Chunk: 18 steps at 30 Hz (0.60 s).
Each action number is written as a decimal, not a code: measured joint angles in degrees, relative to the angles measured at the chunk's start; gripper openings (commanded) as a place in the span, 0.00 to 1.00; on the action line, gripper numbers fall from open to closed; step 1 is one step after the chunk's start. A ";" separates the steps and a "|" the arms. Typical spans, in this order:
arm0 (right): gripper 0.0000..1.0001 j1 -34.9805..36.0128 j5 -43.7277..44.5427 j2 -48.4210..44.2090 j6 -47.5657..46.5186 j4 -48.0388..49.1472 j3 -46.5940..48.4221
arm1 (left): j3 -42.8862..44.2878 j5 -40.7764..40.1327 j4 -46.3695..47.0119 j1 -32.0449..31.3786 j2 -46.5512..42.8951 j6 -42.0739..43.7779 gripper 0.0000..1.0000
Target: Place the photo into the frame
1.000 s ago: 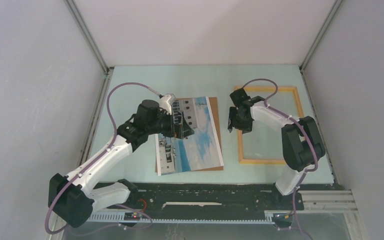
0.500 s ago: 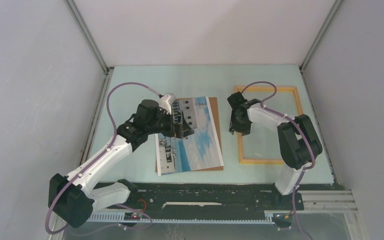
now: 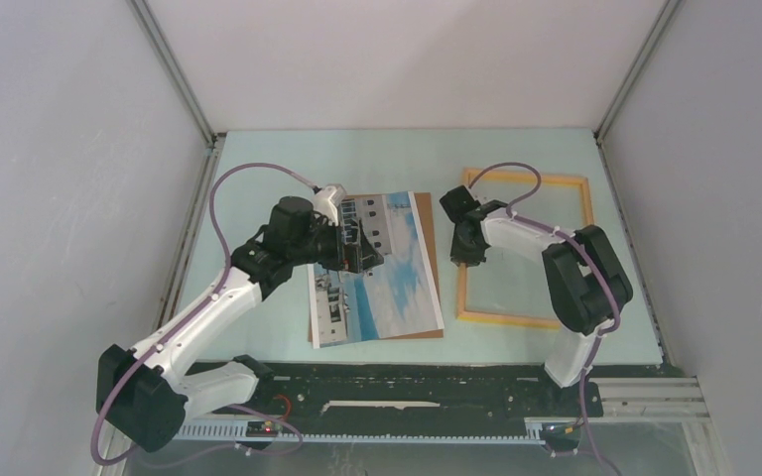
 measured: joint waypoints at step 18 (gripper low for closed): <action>0.53 4.02 -5.18 6.14 2.19 3.96 7.13 | -0.02 -0.59 -0.02 0.24 -0.17 0.02 1.00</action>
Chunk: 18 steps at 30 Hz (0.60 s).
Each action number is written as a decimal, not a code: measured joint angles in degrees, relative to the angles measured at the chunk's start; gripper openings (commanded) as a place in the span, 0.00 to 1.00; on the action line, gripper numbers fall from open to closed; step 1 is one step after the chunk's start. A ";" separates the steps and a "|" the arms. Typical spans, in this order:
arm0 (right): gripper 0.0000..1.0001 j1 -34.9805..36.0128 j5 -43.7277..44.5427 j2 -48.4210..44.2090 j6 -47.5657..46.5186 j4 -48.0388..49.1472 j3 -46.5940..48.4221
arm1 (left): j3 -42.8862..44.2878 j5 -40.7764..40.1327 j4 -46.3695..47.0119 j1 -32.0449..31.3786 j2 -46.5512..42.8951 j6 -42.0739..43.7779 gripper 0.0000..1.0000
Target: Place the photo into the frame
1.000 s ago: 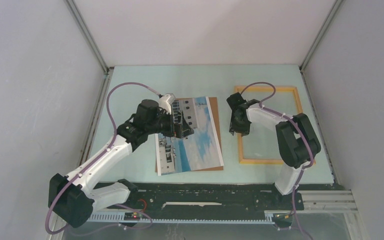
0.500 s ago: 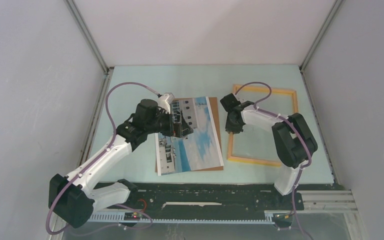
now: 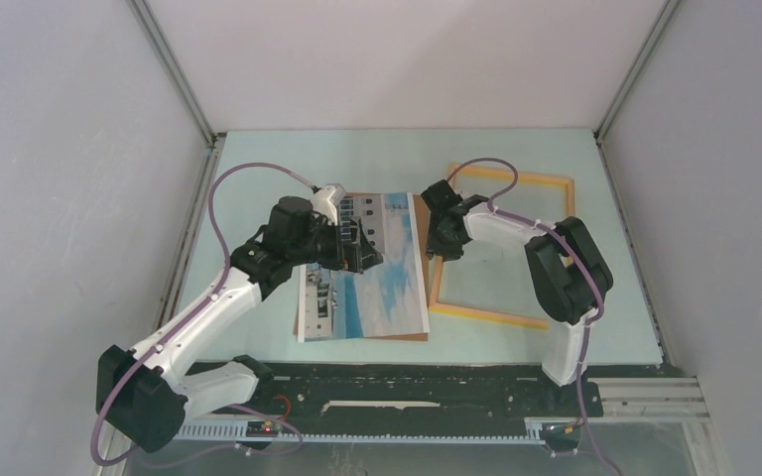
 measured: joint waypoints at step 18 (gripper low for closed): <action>0.81 -35.39 -17.49 -17.44 -14.49 -6.29 0.90 | 0.00 1.49 0.02 0.02 -3.13 0.00 1.00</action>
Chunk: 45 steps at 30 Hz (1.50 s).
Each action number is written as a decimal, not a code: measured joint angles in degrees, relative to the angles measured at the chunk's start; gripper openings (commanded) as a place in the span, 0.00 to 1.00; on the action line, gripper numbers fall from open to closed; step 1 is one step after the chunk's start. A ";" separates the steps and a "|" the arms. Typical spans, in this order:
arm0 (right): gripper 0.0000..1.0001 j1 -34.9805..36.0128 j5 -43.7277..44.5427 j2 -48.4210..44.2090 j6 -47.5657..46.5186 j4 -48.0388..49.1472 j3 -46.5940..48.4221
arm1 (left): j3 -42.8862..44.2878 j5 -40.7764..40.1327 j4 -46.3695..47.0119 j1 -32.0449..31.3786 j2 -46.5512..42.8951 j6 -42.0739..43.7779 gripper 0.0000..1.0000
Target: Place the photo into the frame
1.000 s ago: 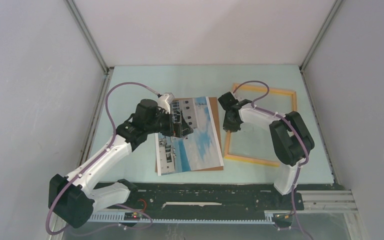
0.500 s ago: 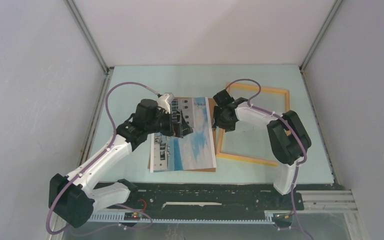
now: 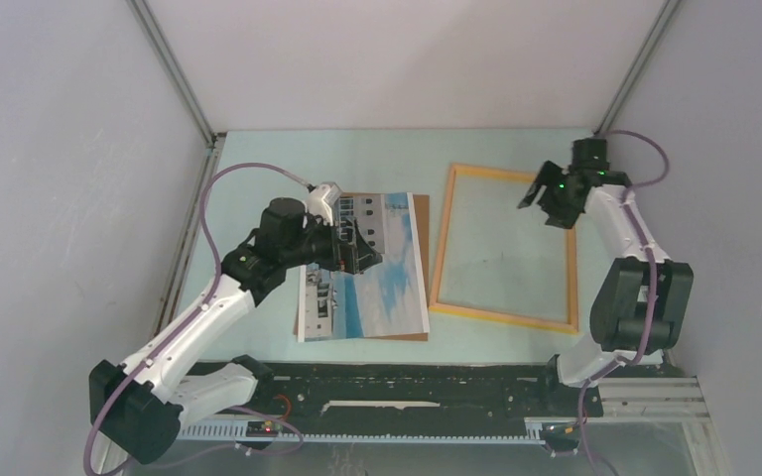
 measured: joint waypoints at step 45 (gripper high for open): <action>0.75 -35.32 -8.35 -3.34 -4.22 0.37 -23.45 | -0.02 -6.38 -2.47 -8.96 -2.25 2.54 1.00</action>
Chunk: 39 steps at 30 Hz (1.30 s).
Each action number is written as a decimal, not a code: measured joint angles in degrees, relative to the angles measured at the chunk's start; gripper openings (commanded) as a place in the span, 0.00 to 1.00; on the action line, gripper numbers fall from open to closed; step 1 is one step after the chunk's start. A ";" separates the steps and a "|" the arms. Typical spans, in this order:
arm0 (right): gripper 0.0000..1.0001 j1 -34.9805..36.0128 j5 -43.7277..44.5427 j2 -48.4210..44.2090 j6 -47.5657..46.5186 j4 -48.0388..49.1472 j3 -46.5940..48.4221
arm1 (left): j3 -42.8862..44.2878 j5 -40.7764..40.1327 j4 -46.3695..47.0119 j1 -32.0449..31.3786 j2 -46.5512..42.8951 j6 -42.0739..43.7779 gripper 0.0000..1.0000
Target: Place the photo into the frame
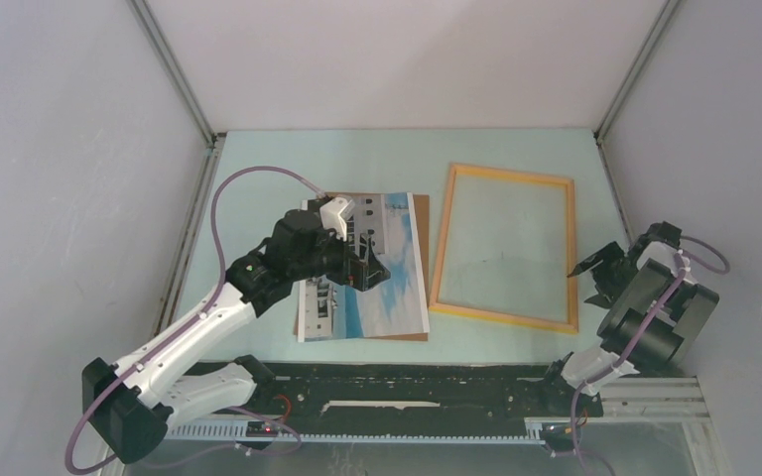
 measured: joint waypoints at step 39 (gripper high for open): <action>0.41 2.36 -17.40 -9.79 0.07 -2.99 -2.93 | 0.00 1.84 0.04 0.44 2.01 -0.09 1.00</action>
